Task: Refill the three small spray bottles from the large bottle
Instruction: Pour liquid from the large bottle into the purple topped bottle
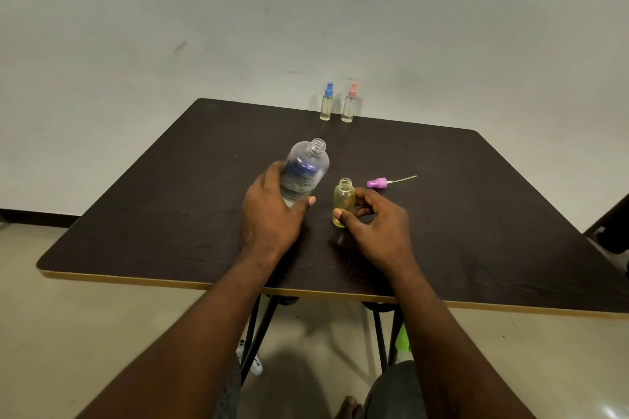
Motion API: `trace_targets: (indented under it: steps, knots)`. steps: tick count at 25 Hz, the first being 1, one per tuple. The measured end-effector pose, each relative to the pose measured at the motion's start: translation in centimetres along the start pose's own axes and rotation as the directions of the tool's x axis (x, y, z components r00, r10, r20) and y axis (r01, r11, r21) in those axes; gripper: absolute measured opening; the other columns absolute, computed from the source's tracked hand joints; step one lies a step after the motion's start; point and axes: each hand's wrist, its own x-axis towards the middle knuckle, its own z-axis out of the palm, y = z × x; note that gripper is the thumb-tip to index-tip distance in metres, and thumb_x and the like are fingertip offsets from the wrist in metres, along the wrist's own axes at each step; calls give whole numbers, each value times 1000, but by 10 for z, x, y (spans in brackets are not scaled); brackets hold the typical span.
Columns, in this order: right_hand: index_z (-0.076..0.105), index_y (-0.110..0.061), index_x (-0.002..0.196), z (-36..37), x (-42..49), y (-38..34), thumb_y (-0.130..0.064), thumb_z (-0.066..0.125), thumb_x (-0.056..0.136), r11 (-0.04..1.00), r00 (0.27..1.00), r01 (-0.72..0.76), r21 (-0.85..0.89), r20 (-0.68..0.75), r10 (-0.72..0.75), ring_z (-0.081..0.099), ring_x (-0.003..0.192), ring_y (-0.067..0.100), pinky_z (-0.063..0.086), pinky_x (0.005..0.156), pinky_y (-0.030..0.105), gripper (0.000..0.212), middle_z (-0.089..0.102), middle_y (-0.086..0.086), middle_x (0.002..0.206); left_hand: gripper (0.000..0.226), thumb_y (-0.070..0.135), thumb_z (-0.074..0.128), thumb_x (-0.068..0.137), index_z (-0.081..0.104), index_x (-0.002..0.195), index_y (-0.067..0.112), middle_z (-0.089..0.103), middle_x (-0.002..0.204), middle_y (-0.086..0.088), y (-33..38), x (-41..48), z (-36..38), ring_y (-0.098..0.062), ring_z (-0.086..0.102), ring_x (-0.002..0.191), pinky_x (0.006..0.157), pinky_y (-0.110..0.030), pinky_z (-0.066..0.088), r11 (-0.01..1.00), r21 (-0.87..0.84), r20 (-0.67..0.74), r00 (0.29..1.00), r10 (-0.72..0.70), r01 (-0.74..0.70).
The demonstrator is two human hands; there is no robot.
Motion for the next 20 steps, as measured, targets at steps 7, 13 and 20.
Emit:
trace_targets:
  steps: [7, 13, 20]
  knots:
    - [73, -26, 124, 1, 1, 3, -33, 86, 83, 999, 1000, -5, -44, 0, 5, 67, 89, -8, 55, 77, 11, 44, 73, -19, 98, 74, 4, 83, 78, 54, 144, 19, 55, 143, -7, 4, -2, -9, -28, 45, 136, 107, -42, 48, 990, 131, -127, 990, 65, -49]
    - [72, -25, 129, 2, 1, 5, -36, 87, 81, 998, 1000, -13, -61, 1, 13, 64, 92, -10, 49, 75, 4, 51, 68, -26, 96, 76, -10, 72, 78, 54, 145, 20, 49, 149, -5, 7, 3, -8, -29, 32, 149, 112, -48, 46, 975, 206, -116, 988, 105, -80]
    - [73, -28, 127, 2, 2, 10, -37, 86, 81, 997, 998, -45, -54, -35, 43, 66, 90, -7, 56, 79, 17, 49, 71, -24, 96, 72, -10, 69, 82, 53, 147, 17, 47, 155, -10, 4, 13, 0, -33, 29, 153, 112, -54, 45, 925, 335, -97, 970, 224, -180]
